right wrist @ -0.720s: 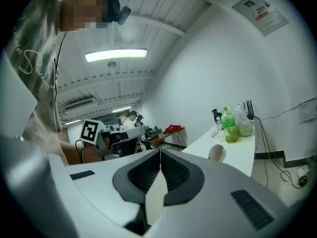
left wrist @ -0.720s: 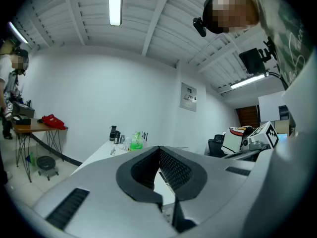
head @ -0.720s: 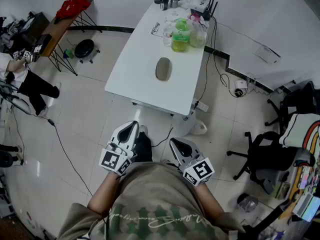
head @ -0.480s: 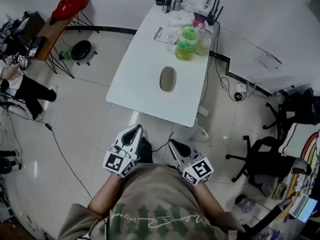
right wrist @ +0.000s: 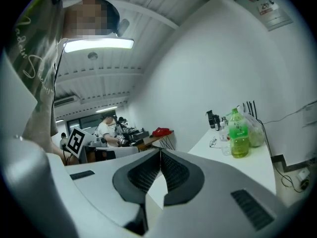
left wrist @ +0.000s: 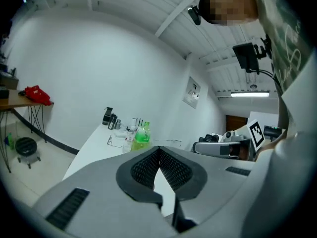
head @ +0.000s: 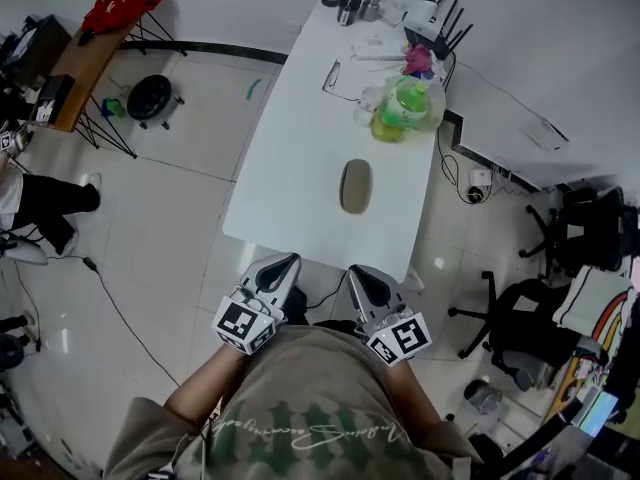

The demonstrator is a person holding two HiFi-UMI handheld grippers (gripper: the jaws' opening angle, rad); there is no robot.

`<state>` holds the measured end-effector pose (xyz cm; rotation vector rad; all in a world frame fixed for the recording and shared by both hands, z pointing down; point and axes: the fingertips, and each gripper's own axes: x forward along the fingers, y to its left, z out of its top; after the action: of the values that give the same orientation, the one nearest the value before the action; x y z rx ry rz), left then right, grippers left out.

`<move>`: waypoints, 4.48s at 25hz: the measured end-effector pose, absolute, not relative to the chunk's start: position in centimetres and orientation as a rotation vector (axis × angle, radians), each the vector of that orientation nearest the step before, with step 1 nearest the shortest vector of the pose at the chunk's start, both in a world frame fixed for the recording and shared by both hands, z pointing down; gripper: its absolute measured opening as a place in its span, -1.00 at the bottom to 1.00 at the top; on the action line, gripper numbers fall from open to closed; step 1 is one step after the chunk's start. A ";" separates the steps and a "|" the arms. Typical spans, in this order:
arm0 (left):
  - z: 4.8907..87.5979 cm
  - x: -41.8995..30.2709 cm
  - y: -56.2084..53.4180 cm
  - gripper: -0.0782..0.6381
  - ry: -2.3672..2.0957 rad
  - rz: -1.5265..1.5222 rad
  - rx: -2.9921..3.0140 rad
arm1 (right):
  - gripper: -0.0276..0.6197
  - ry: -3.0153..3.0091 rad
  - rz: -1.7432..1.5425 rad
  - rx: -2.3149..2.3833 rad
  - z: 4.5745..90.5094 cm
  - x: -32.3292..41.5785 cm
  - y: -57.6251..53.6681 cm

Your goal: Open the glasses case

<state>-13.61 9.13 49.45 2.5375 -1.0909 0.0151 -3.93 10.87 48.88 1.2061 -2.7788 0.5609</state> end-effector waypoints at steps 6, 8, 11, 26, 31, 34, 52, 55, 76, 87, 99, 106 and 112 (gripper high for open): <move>49.3 -14.3 5.1 -0.76 -1.051 0.028 2.564 | -0.88 -2.722 0.661 1.294 49.5 -3.3 9.6; 49.2 -13.9 4.4 -0.76 -1.050 0.014 2.535 | -0.89 -2.708 0.694 1.323 49.6 -2.5 9.2; 48.9 -12.9 3.5 -0.77 -1.044 -0.041 2.482 | -0.88 -2.716 0.733 1.339 49.4 -1.4 7.9; 47.6 -7.2 1.5 -0.76 -1.296 0.017 2.480 | -0.88 -2.778 0.639 1.144 50.0 3.8 2.9; 49.0 -5.2 0.4 -0.76 -1.326 0.047 2.440 | -0.88 -2.781 0.677 1.162 51.4 6.3 0.6; 50.3 -4.7 0.3 -0.76 -1.289 0.065 2.437 | -0.88 -2.762 0.656 1.188 51.9 6.9 0.5; 49.9 -6.0 -2.1 -0.76 -1.252 0.095 2.506 | -0.15 -2.591 0.615 1.335 54.8 5.7 -4.5; 49.8 -6.6 -2.4 -0.76 -1.260 0.098 2.491 | -0.15 -2.582 0.692 1.379 55.7 5.5 -5.8; 51.7 -7.7 -1.8 -0.76 -1.282 0.163 2.420 | 0.09 -2.092 1.204 1.289 77.1 5.3 -11.9; 51.9 -8.0 -3.2 -0.76 -1.295 0.167 2.397 | 0.16 -2.078 1.265 1.200 78.8 2.4 -12.3; 52.3 -7.6 -3.8 -0.76 -1.268 0.173 2.390 | 0.16 -2.057 1.261 1.177 79.0 1.8 -12.8; 52.2 -8.4 -3.9 -0.76 -1.275 0.172 2.405 | 0.15 -2.247 1.155 1.129 76.2 1.7 -12.3; 51.5 -9.6 -4.2 -0.76 -1.301 0.143 2.406 | 0.15 -2.488 1.246 1.186 66.3 2.4 -11.0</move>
<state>-9.57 -4.18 51.50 2.4061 -1.3007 0.1429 2.38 -10.98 66.26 1.1861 -2.4878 1.2457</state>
